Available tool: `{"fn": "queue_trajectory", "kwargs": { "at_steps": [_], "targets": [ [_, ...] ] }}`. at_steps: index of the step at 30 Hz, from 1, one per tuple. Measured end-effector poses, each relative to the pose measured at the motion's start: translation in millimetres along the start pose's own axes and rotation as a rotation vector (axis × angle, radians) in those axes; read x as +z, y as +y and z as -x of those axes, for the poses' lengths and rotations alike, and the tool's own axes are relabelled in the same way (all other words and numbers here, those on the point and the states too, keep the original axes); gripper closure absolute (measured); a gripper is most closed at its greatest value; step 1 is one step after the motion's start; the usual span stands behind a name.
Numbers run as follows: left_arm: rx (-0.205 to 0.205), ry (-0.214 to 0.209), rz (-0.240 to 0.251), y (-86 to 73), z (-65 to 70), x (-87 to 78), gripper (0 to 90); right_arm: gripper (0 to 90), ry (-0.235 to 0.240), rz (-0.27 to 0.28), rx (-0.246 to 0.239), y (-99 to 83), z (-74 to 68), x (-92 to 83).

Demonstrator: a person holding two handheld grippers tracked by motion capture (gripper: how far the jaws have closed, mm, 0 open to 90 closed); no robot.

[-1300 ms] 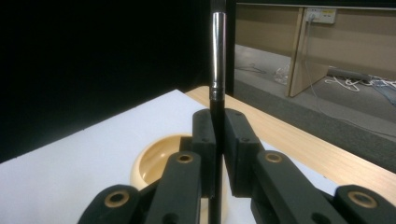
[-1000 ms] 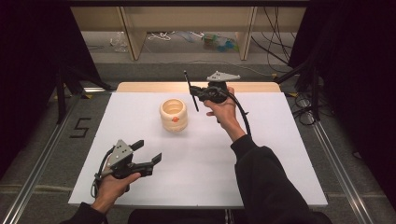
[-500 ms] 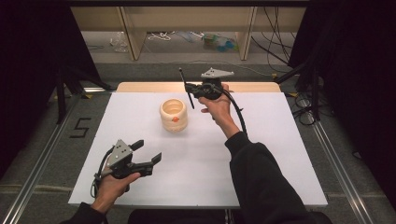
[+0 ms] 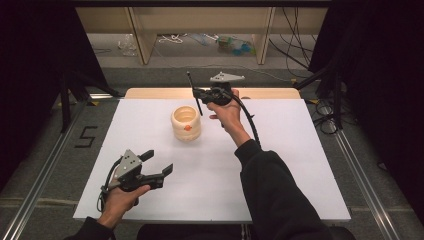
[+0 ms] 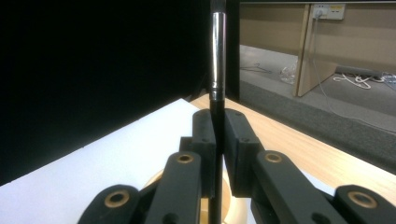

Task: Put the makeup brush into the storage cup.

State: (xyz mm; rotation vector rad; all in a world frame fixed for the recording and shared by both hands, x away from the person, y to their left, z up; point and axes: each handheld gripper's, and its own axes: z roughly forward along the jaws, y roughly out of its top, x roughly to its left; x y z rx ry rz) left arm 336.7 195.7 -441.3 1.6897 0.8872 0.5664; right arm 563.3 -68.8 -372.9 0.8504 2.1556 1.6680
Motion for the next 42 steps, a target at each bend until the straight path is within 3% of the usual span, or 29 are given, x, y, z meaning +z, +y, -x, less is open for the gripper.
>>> {"fn": "queue_trajectory", "kwargs": {
  "at_steps": [3, 9, 21, 42],
  "targets": [
    [-0.004, 0.0, 0.001, 0.0, 0.5, -0.2, 16.1, 84.3, 0.006, -0.004, 0.013, 0.0, -0.9, 2.7],
    [-0.004, -0.001, 0.001, 0.1, 0.5, -0.3, 16.1, 84.3, 0.004, 0.004, -0.02, 7.7, -8.5, 12.0],
    [-0.017, 0.001, 0.006, -0.1, 0.3, -0.8, 16.1, 84.3, 0.007, 0.01, -0.014, 12.3, -14.3, 29.0],
    [-0.008, -0.003, 0.006, 0.0, 1.0, -1.7, 16.1, 84.3, 0.003, -0.034, -0.01, -2.5, -15.0, 43.6]
  ]
}}
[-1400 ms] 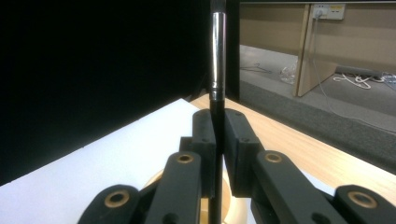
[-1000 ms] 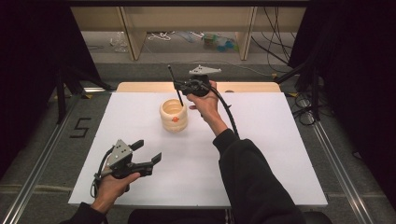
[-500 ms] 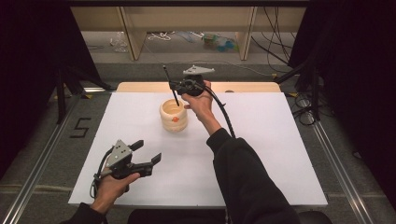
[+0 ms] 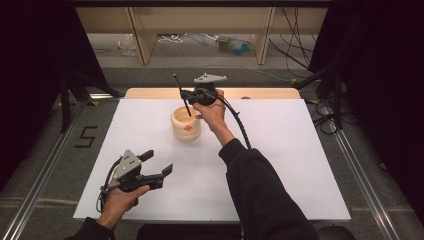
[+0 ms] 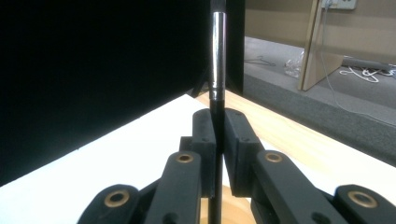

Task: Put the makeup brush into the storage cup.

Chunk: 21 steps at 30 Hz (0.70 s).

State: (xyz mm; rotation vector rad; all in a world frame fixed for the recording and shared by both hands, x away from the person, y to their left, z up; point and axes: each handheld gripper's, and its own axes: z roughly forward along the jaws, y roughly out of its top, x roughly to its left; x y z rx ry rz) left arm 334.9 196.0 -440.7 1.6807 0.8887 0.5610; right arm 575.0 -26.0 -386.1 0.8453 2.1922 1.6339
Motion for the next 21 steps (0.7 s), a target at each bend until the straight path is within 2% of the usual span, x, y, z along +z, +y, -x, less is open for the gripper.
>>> {"fn": "queue_trajectory", "kwargs": {
  "at_steps": [3, 5, 6, 8, 10, 12, 15, 17, 21],
  "targets": [
    [0.002, 0.003, -0.001, 0.0, -0.2, 0.0, 16.1, 84.2, 0.002, -0.006, -0.002, -2.6, -2.2, 2.5],
    [-0.015, 0.001, 0.002, -0.4, 0.8, -0.2, 16.0, 84.2, 0.005, -0.009, 0.0, -4.4, -3.5, 3.8],
    [0.001, 0.002, 0.0, 0.1, -0.5, -0.3, 16.1, 84.2, 0.005, -0.009, -0.003, -5.2, -3.7, 4.2],
    [-0.001, 0.003, 0.0, -0.1, -0.5, -0.1, 16.1, 84.3, 0.005, -0.017, 0.008, -7.1, -4.6, 5.1],
    [-0.004, 0.001, 0.002, -0.2, 0.2, -0.4, 16.1, 84.2, 0.0, -0.022, -0.002, -8.8, -3.9, 5.7],
    [-0.001, 0.002, 0.001, 0.1, -0.5, -0.4, 16.1, 84.2, 0.008, -0.019, 0.015, -10.4, -4.0, 6.3],
    [-0.002, 0.003, 0.0, -0.2, 0.0, -0.3, 16.1, 84.2, 0.0, -0.035, 0.008, -13.1, -3.9, 7.0],
    [0.002, 0.001, 0.0, 0.1, -0.3, -0.1, 16.1, 84.2, 0.002, -0.022, 0.008, -14.5, -4.2, 8.4],
    [0.0, -0.001, 0.001, 0.0, -0.1, 0.0, 16.1, 84.2, 0.003, -0.049, 0.016, -17.5, -5.3, 8.9]
  ]
}}
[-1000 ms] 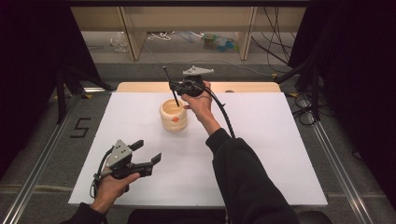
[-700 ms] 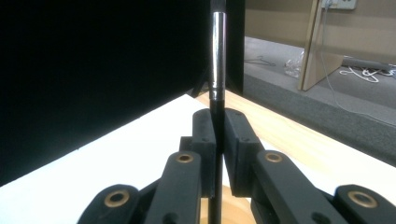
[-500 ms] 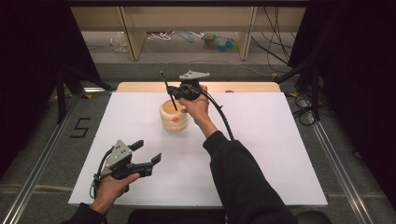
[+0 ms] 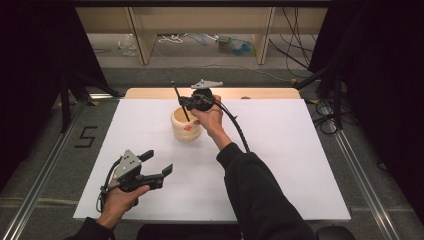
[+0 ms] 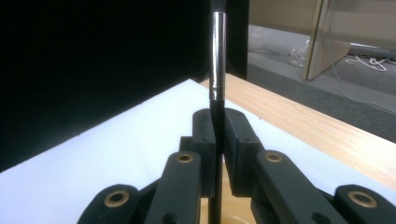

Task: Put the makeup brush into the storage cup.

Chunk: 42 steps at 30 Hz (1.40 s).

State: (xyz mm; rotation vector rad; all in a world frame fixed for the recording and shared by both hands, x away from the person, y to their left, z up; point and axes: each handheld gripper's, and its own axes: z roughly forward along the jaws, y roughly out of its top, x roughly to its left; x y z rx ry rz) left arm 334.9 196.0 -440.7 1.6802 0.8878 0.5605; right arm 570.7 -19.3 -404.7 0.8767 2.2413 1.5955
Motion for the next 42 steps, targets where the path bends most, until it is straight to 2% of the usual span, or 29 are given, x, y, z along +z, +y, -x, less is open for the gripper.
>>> {"fn": "queue_trajectory", "kwargs": {
  "at_steps": [8, 9, 13, 17, 20, 22, 26, 27, 29, 32, 35, 36, 40, 42],
  "targets": [
    [0.0, 0.001, 0.0, 0.2, -0.3, 0.6, 16.1, 84.2, -0.001, -0.015, 0.004, -6.7, 0.4, 0.4],
    [-0.001, 0.001, 0.001, 0.0, -0.5, 1.0, 16.1, 84.2, -0.008, -0.017, -0.008, -7.3, 0.8, 0.7],
    [0.001, 0.0, -0.002, 0.2, 0.2, 0.8, 16.1, 84.2, -0.011, -0.039, 0.004, -9.0, 0.5, -0.4],
    [0.0, 0.001, -0.003, -0.1, 0.2, 0.8, 16.1, 84.1, -0.016, -0.055, -0.012, -11.9, 2.6, -0.8],
    [-0.001, -0.001, 0.0, 0.1, -0.3, 1.4, 16.1, 83.4, -0.011, -0.045, 0.002, -13.9, 4.0, -1.5],
    [-0.001, 0.0, -0.004, -0.1, 0.0, 1.1, 16.1, 79.2, -0.018, -0.057, 0.016, -15.0, 5.4, -2.3],
    [0.0, -0.002, -0.001, 0.0, -1.0, 1.0, 16.1, 71.4, -0.013, -0.034, 0.027, -12.2, 6.5, -9.5],
    [0.003, -0.001, -0.002, 0.0, -1.1, 1.0, 16.1, 69.0, -0.013, -0.028, 0.017, -11.4, 6.7, -10.5],
    [-0.016, 0.005, -0.001, -0.5, 0.2, 0.9, 16.1, 61.1, -0.026, -0.04, 0.009, -8.6, 5.9, -15.4],
    [0.004, -0.002, -0.002, -0.2, -1.0, 1.2, 16.1, 50.4, -0.034, -0.031, 0.017, -5.1, 2.9, -25.4],
    [0.002, 0.003, -0.002, -0.2, -0.6, 0.7, 16.1, 45.2, -0.03, -0.046, -0.002, -4.2, 0.1, -34.4],
    [-0.013, 0.005, -0.002, -0.4, -0.4, 1.2, 16.1, 43.6, -0.025, -0.049, -0.003, -4.1, -0.8, -38.0],
    [-0.002, 0.008, -0.006, -0.6, -0.6, 1.2, 16.1, 40.1, -0.03, -0.045, -0.03, -4.0, -1.5, -53.3],
    [-0.023, -0.003, -0.01, -0.9, 0.3, 1.5, 16.1, 39.1, -0.03, -0.046, -0.043, -4.4, -0.6, -61.7]
  ]
}}
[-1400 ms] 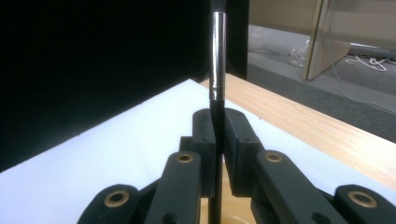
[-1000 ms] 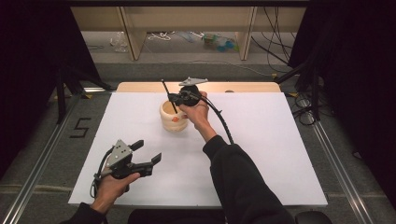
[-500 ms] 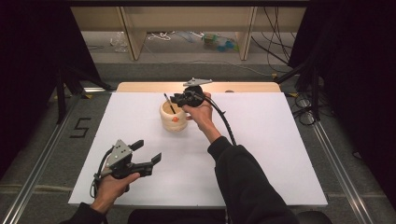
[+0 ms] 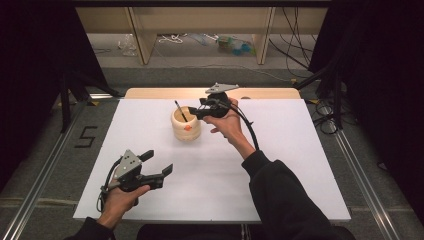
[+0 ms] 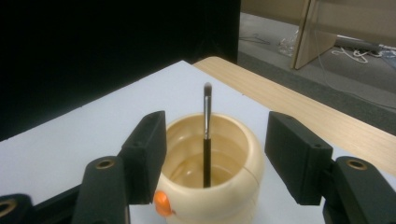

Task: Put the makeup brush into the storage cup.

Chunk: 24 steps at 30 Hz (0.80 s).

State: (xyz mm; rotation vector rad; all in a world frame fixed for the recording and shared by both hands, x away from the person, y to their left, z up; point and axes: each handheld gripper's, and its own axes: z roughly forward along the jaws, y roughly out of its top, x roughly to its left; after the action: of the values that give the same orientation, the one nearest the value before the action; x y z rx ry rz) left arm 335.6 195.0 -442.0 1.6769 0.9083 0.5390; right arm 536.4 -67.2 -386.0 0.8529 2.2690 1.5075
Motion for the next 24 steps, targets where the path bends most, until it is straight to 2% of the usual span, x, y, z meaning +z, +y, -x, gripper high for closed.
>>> {"fn": "queue_trajectory", "kwargs": {
  "at_steps": [3, 5, 7, 9, 10, 12, 18, 21, 22, 24],
  "targets": [
    [0.004, -0.009, 0.0, -0.1, 0.2, -0.1, 16.1, 38.1, -0.006, -0.005, -0.008, -3.6, 1.4, -10.8],
    [0.021, 0.008, 0.004, 0.5, -1.5, -0.3, 16.1, 37.5, -0.016, -0.012, -0.02, -6.1, 2.2, -17.4],
    [0.015, 0.011, 0.001, 0.2, -1.0, -0.1, 16.1, 37.3, -0.028, -0.003, -0.038, -8.5, 2.5, -23.3],
    [0.012, 0.004, 0.002, 0.0, -0.4, 0.0, 16.1, 36.8, -0.02, -0.017, -0.028, -9.6, 1.7, -30.4],
    [0.009, -0.007, 0.003, 0.0, -0.1, 0.1, 16.1, 36.7, -0.026, -0.007, -0.035, -10.1, 1.5, -34.1],
    [0.018, 0.006, 0.004, 0.2, -0.8, -0.3, 16.1, 36.3, -0.038, 0.004, -0.054, -11.3, 0.6, -41.9],
    [0.027, 0.009, 0.005, 0.4, -1.2, -0.4, 16.1, 35.8, -0.047, -0.003, -0.063, -20.4, 1.4, -63.7],
    [0.022, 0.012, 0.005, 0.4, -0.7, -0.3, 16.1, 35.7, -0.049, 0.008, -0.052, -27.6, 4.5, -73.1],
    [0.025, 0.011, 0.005, 0.6, -0.7, -0.2, 16.1, 35.5, -0.047, -0.011, -0.041, -29.3, 5.0, -75.9],
    [0.024, 0.011, 0.005, 0.8, -0.1, -0.4, 16.1, 35.6, -0.061, 0.003, -0.046, -33.2, 8.1, -81.4]
  ]
}}
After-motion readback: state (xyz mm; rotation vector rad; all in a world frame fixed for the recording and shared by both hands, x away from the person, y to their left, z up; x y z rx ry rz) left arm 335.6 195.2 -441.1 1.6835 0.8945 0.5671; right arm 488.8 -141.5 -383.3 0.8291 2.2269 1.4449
